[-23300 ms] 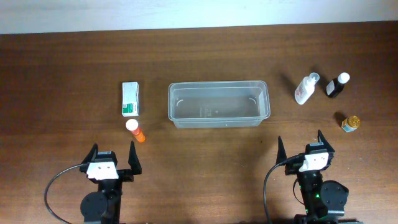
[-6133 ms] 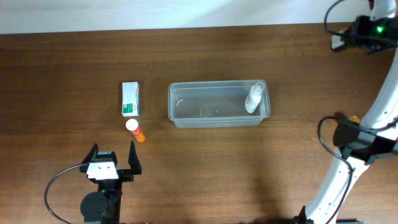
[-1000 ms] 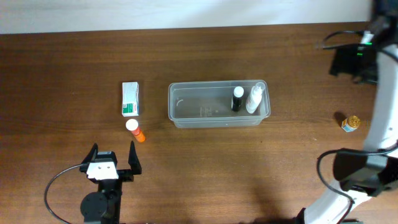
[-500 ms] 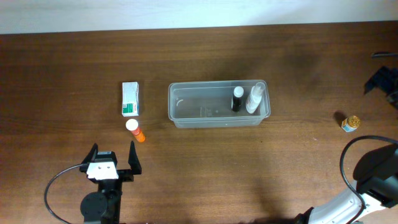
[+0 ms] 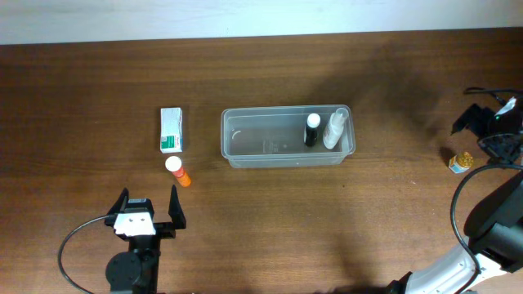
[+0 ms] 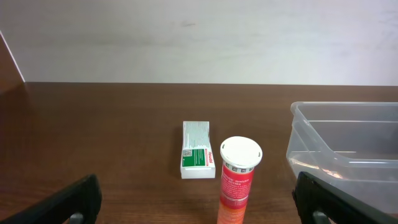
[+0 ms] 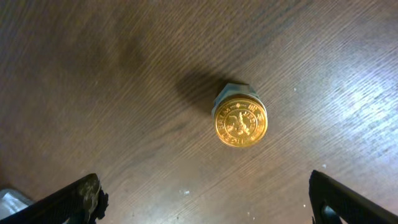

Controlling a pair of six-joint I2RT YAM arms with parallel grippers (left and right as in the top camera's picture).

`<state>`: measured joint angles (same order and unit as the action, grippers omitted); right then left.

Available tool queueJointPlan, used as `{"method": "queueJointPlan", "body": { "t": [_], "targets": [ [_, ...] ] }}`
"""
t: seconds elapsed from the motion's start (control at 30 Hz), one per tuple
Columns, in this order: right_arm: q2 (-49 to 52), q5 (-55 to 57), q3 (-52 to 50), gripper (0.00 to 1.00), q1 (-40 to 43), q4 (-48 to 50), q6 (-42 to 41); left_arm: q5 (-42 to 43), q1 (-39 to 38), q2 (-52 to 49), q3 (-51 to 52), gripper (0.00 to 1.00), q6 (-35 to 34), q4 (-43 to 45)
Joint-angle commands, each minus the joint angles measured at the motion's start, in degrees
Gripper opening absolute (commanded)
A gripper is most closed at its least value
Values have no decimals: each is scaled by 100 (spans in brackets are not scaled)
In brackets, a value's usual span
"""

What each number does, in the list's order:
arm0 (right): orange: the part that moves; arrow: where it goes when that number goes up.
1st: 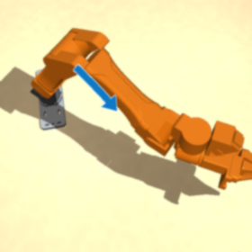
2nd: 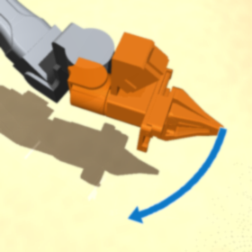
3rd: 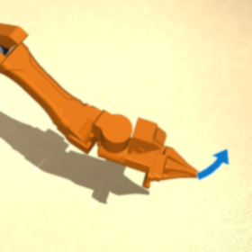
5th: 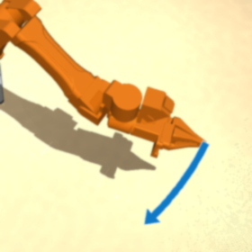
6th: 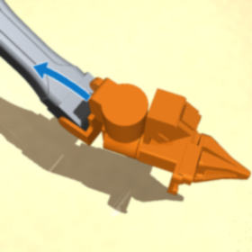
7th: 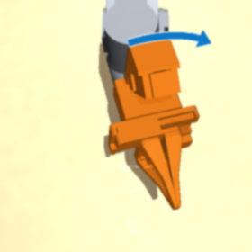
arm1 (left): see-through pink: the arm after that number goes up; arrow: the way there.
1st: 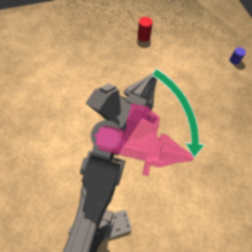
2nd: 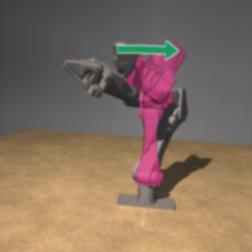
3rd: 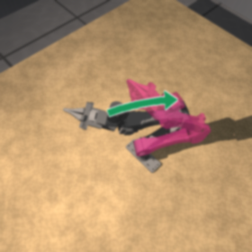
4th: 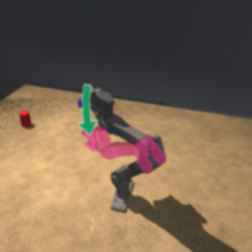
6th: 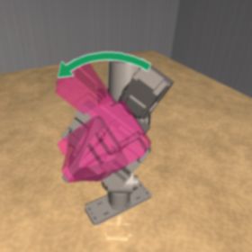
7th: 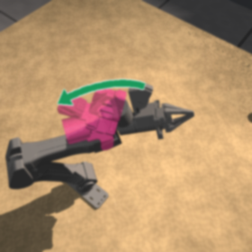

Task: Pack container
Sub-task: 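Move right gripper over the gold-capped jar and descend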

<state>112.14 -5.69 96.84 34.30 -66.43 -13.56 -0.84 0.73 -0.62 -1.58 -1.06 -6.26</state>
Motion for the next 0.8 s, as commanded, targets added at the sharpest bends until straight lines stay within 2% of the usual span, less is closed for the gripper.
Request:
{"method": "queueJointPlan", "body": {
  "t": [0.0, 0.77],
  "targets": [
    [39, 247, -133, 98, -15, 162, -63, 59, 28, 28, 42, 99, 90, 22],
    [752, 531, -258, 98, -20, 289, -46, 59, 28, 28, 42, 99, 90, 22]
  ]
}}
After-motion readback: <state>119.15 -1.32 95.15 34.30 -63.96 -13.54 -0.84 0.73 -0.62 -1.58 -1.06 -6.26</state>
